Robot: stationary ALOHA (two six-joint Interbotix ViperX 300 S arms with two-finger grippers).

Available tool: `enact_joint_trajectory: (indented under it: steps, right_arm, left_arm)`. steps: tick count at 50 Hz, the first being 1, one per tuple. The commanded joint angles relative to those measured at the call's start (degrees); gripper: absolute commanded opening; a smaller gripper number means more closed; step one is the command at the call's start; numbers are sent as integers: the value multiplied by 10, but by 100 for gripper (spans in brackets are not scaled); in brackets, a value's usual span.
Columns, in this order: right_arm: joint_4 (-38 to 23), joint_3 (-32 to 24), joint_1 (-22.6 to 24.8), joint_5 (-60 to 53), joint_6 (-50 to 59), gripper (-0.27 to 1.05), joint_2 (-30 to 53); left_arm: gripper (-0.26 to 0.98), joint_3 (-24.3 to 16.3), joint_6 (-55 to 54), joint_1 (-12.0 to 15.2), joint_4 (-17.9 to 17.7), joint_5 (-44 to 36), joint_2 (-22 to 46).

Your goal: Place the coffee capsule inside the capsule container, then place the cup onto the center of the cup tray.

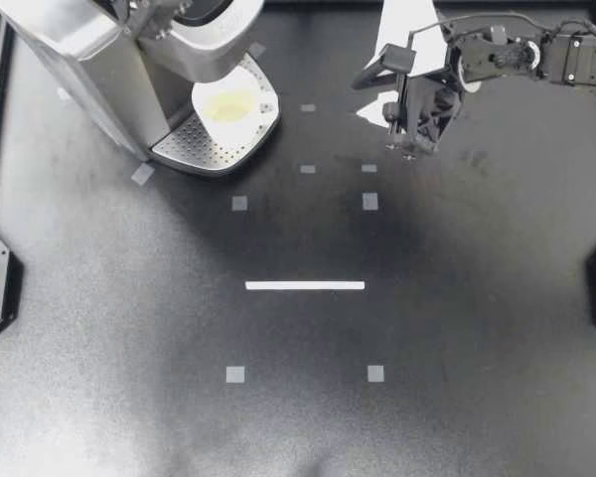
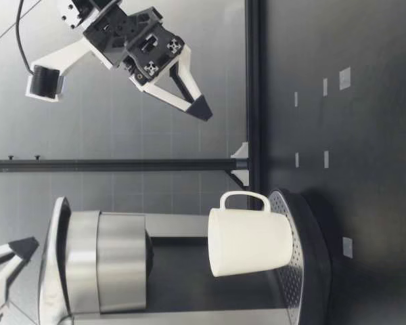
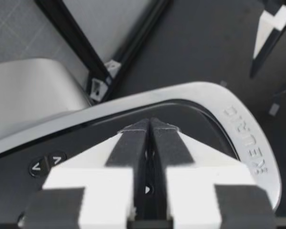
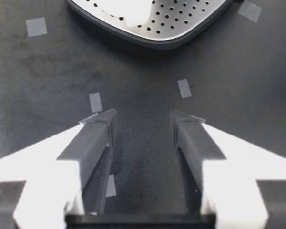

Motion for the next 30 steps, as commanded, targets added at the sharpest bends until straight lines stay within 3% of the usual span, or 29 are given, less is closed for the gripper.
enact_joint_trajectory:
  steps: [1,30]
  right_arm:
    - [2,-11,-3,-5,-1,48,-9]
    - [2,-10,-3,-5,0,48,-7]
  left_arm:
    - [10,-6,-1,-1,1,1,-4]
    - [10,7,-2,-1,0,55,24]
